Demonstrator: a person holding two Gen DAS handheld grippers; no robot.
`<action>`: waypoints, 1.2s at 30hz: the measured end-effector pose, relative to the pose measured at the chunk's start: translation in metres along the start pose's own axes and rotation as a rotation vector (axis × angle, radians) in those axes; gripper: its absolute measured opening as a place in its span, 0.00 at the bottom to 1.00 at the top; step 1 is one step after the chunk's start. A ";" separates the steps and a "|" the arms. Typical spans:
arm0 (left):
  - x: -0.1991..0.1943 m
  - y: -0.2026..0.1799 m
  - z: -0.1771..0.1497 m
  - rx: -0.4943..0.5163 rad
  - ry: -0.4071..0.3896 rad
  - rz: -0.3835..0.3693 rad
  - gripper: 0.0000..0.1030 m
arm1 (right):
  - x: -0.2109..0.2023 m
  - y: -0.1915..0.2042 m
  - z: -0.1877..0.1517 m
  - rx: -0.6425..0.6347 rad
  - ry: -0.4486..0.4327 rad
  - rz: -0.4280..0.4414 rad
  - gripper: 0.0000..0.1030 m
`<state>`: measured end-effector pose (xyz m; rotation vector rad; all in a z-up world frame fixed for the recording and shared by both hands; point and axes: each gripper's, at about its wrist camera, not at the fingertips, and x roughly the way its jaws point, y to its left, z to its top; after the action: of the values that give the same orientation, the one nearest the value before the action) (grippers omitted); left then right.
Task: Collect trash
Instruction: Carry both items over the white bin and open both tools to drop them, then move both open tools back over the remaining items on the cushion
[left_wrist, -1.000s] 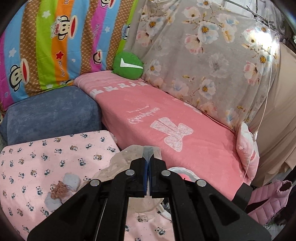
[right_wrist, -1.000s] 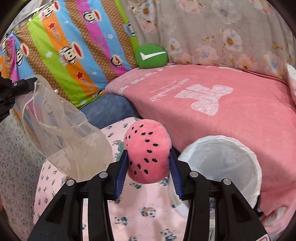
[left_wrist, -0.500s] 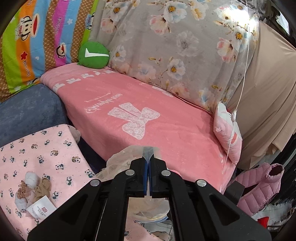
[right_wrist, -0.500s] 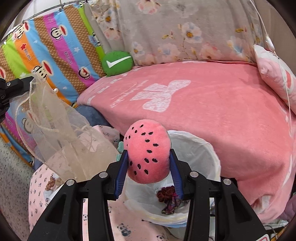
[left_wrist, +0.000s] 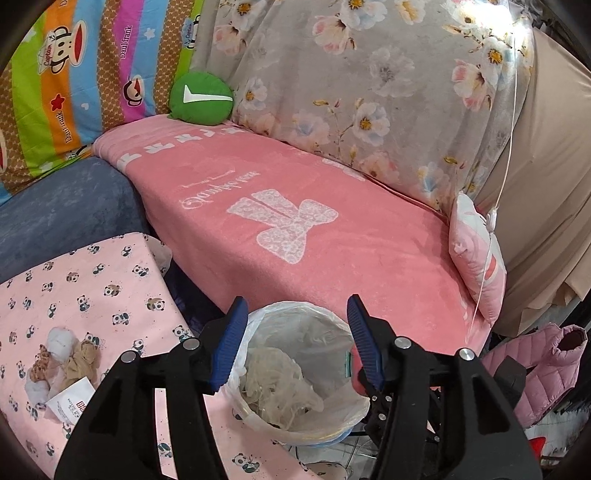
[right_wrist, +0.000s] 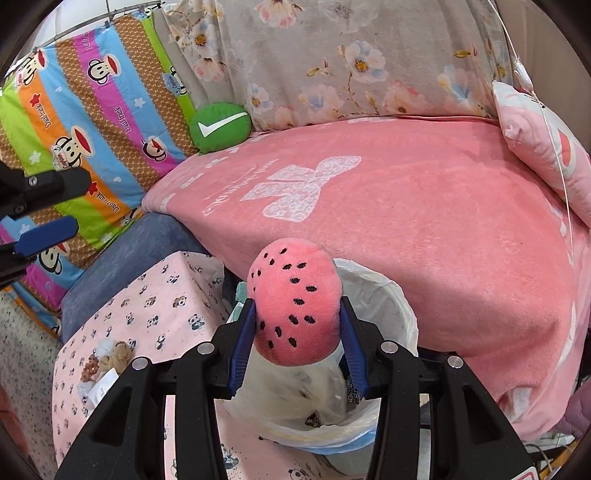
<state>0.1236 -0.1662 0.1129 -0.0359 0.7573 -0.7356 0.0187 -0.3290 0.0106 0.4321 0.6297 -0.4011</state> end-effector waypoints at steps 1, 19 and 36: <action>0.000 0.003 -0.001 -0.002 0.000 0.007 0.52 | 0.001 0.001 0.000 -0.002 0.000 0.000 0.44; 0.000 0.042 -0.011 -0.048 0.008 0.076 0.57 | 0.010 0.027 0.001 -0.055 0.007 0.002 0.57; -0.016 0.085 -0.025 -0.111 0.008 0.122 0.59 | 0.008 0.072 -0.008 -0.140 0.025 0.051 0.57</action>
<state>0.1505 -0.0867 0.0803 -0.0861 0.7998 -0.5774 0.0555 -0.2666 0.0190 0.3195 0.6656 -0.3012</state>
